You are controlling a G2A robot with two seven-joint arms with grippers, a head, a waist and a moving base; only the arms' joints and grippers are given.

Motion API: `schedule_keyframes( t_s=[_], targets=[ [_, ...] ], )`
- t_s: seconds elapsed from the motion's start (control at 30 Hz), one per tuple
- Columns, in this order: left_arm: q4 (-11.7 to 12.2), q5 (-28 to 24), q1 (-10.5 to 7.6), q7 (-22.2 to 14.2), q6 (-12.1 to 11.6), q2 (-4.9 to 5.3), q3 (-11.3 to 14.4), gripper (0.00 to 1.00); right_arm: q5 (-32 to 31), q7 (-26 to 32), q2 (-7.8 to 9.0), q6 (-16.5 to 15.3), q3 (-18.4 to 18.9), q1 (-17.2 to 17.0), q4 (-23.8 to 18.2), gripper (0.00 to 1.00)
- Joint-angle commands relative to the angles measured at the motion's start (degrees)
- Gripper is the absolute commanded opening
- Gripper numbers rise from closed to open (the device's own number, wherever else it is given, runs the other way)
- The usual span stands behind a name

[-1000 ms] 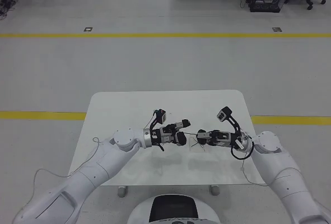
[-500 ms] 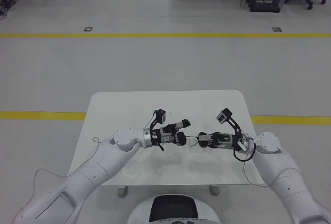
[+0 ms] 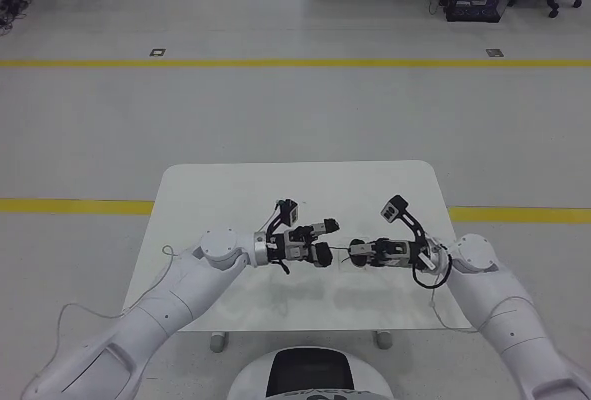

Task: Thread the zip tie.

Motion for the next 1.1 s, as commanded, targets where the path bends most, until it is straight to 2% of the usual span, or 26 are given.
schedule_keyframes(
  t_s=[0.0,0.5,1.07],
  targets=[
    [0.1,-0.1,-0.04,-0.6,0.2,-0.08,0.1,1.00,0.4,0.0,0.11,0.0,-0.5,0.4,0.3,0.00],
    [1.0,-0.7,-0.54,-2.5,0.0,-0.77,0.2,1.00,1.4,0.0,0.68,0.0,-2.7,2.1,1.4,0.00],
    [2.1,-0.9,-0.54,-2.5,0.0,-1.18,-0.5,1.00,1.0,0.0,1.28,0.0,-2.7,1.3,-0.5,0.00]
  ],
)
